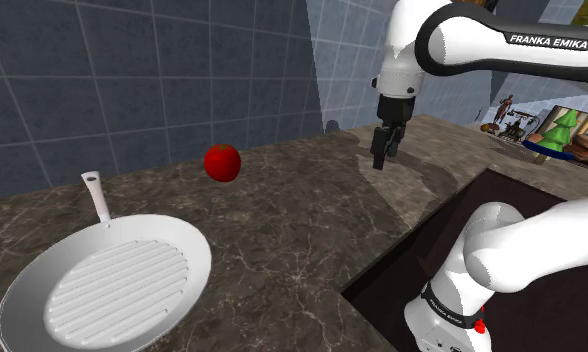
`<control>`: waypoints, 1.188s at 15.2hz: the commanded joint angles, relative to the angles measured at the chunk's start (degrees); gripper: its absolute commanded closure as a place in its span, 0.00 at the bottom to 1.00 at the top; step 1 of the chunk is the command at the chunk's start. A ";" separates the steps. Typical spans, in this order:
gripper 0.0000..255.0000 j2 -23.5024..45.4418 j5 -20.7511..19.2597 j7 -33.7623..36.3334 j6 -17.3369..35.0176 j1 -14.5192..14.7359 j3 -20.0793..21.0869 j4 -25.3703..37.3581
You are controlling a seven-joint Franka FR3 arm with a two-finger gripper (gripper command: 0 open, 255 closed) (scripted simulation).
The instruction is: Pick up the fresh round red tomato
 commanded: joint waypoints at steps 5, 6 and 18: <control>0.00 5.36 0.12 -6.45 8.92 1.57 -2.51 0.40; 0.00 6.83 0.29 -8.07 11.03 2.02 -3.11 0.71; 0.00 26.24 7.70 -29.21 30.85 8.24 -8.68 10.48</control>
